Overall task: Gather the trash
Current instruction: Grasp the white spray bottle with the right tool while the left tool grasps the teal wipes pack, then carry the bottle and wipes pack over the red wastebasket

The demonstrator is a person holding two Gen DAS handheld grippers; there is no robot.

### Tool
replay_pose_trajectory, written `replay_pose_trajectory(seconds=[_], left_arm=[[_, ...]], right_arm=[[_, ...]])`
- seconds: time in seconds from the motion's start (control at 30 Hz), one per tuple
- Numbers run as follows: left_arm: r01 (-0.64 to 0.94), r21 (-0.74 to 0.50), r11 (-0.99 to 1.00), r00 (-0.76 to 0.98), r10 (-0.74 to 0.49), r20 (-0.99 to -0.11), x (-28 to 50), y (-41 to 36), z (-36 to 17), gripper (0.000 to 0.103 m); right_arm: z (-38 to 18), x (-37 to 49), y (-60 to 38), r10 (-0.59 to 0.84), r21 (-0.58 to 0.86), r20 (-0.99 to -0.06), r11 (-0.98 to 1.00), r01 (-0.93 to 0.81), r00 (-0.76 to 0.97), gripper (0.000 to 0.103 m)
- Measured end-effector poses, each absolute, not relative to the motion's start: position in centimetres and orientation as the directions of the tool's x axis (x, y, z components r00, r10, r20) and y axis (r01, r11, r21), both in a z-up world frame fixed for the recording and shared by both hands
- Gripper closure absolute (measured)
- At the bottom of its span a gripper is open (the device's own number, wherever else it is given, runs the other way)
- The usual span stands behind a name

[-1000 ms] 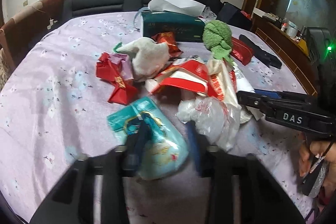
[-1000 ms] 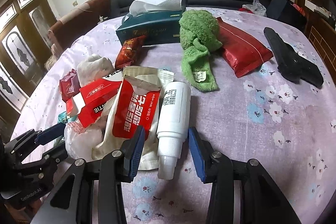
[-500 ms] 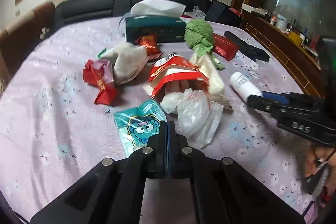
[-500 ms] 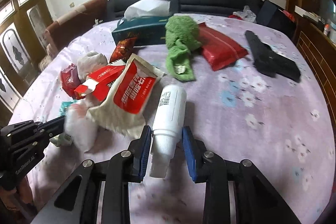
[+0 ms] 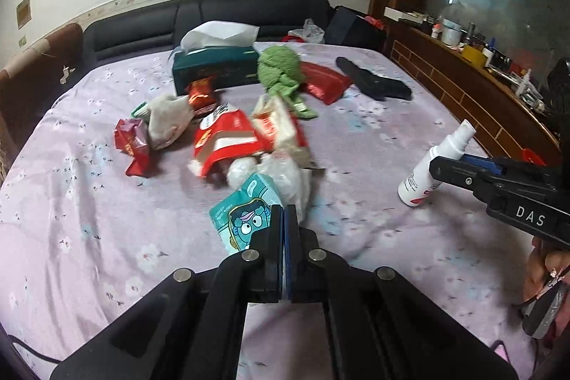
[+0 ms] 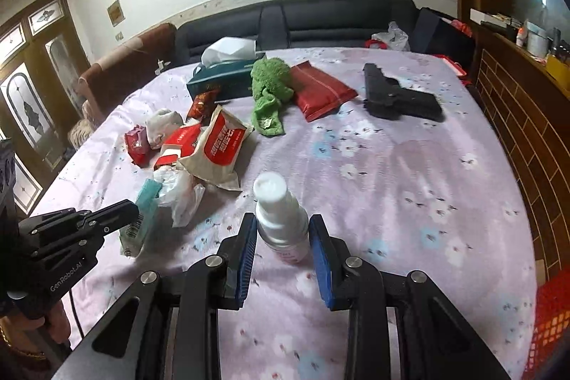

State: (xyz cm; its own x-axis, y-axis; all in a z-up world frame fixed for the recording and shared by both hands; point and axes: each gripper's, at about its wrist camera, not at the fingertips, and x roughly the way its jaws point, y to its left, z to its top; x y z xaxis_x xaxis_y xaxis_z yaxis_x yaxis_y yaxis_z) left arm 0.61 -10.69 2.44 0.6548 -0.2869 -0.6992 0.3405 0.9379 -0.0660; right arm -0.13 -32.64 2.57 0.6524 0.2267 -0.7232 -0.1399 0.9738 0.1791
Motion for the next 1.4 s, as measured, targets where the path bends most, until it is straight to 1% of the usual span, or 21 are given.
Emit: replay_pose_trajectory(seconds=[0.2,0.57,1.0,1.4], left_arm=[[0.375,-0.061,0.925,0.657,-0.312,-0.686,-1.1,-13.0,3.9,0.103],[0.426,-0.078,0.901,0.634,-0.359,-0.685,-3.4,-16.5,4.7,0.103],[0.47,-0.072,0.88,0.62,-0.387,-0.683,-4.1,-19.9,5.5,0.103],[0.524,-0.061,0.849,0.602,-0.42,-0.679,-4.5,-24.0,6.1,0.103]], right_arm=[[4.0,-2.5,-34.1,0.227,0.186,-0.696,0.973,-0.135,0.681,0.071],[6.2,-6.2,-37.0,0.226,0.204,-0.654,0.972,-0.119,0.722,0.071],[6.8,-8.2,-40.0,0.208,0.221,-0.638,0.972,-0.082,0.742,0.071],[7.8,-10.4,-44.4,0.158,0.227,-0.62,0.974,-0.018,0.769,0.071]])
